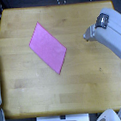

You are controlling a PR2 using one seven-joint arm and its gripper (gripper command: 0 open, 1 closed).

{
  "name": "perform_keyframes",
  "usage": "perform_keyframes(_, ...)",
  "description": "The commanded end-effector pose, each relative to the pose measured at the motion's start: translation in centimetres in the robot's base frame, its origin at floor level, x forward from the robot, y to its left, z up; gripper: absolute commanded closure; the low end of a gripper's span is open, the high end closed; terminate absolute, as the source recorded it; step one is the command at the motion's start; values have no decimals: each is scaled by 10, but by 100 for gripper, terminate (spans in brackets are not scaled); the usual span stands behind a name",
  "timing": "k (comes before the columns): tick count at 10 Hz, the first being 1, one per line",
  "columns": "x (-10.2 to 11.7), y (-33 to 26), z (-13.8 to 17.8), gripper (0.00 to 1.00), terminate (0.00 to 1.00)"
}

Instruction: Folding a cloth

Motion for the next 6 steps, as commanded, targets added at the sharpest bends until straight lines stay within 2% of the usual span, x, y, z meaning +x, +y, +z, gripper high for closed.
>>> perform_keyframes(1, -28, 73, -53, 0, 0)
perform_keyframes(6, -52, 128, -100, 0, 0)
